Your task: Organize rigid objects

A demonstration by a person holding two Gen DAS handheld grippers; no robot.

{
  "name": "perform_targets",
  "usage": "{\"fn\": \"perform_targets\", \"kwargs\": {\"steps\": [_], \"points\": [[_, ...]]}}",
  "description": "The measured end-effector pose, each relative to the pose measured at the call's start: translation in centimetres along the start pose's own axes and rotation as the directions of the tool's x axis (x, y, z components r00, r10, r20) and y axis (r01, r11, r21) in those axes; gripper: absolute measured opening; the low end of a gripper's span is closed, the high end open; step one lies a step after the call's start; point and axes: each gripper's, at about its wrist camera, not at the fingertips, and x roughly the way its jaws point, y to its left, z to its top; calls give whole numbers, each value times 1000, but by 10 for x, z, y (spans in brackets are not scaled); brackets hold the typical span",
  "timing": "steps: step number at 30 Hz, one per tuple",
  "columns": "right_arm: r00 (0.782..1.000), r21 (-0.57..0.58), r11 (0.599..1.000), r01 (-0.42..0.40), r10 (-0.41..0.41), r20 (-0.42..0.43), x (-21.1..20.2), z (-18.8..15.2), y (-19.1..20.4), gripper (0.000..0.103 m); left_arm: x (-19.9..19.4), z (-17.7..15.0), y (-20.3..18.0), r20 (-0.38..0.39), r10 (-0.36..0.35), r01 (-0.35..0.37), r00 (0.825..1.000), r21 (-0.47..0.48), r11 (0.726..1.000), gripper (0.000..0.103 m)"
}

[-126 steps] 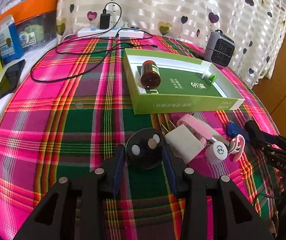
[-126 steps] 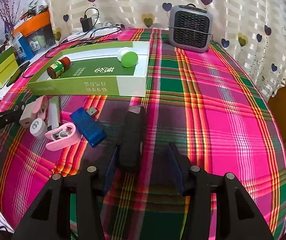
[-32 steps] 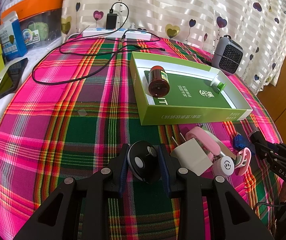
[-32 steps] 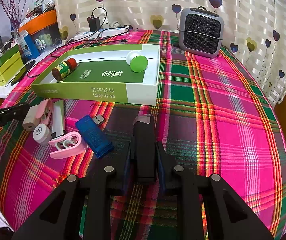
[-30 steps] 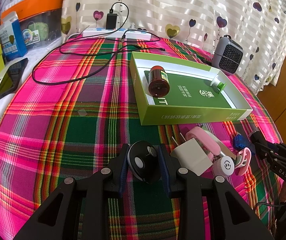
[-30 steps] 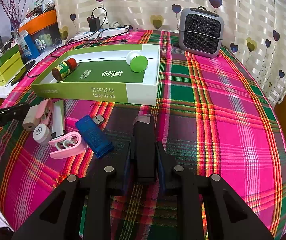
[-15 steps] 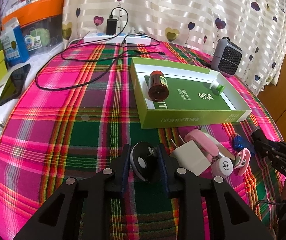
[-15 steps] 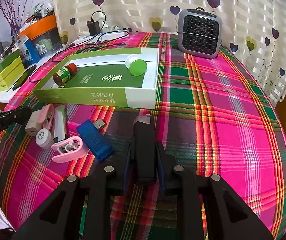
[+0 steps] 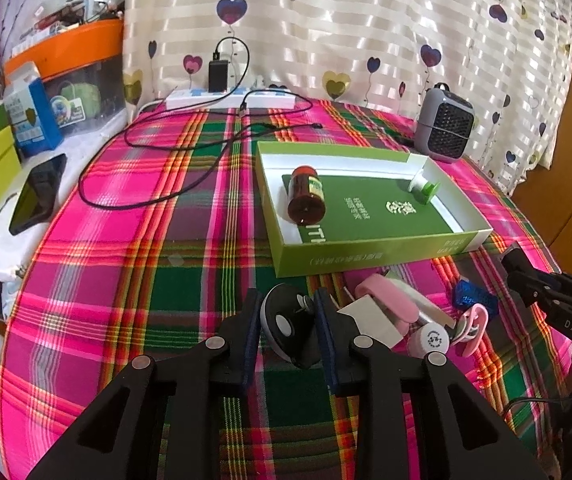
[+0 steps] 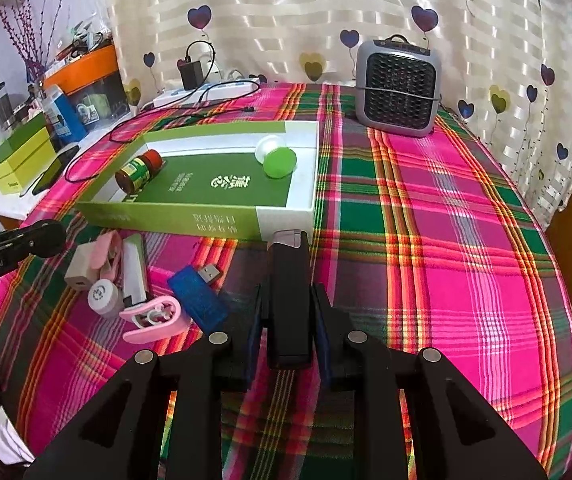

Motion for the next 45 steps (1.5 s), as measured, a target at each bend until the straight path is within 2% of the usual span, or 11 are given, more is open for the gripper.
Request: {"fn": "perform_targets", "kwargs": {"steps": [8,16,30,37,45], "points": [[999,-18,1000,-24,25,25,-3,19,4,24,-11,14,-8,33,-36,36,999,8,999,25],[995,-67,994,-89,92,41,4,53,17,24,-3,34,-20,31,-83,82,996,24,996,25],[989,-77,986,-148,149,8,47,95,29,24,38,74,-39,18,-132,131,991,68,989,25],[988,-68,986,-151,149,-28,71,100,31,24,66,89,-48,-12,-162,162,987,77,984,25],[986,-53,986,-156,152,-72,97,105,28,24,96,95,-56,-54,-159,163,986,86,983,25]]}}
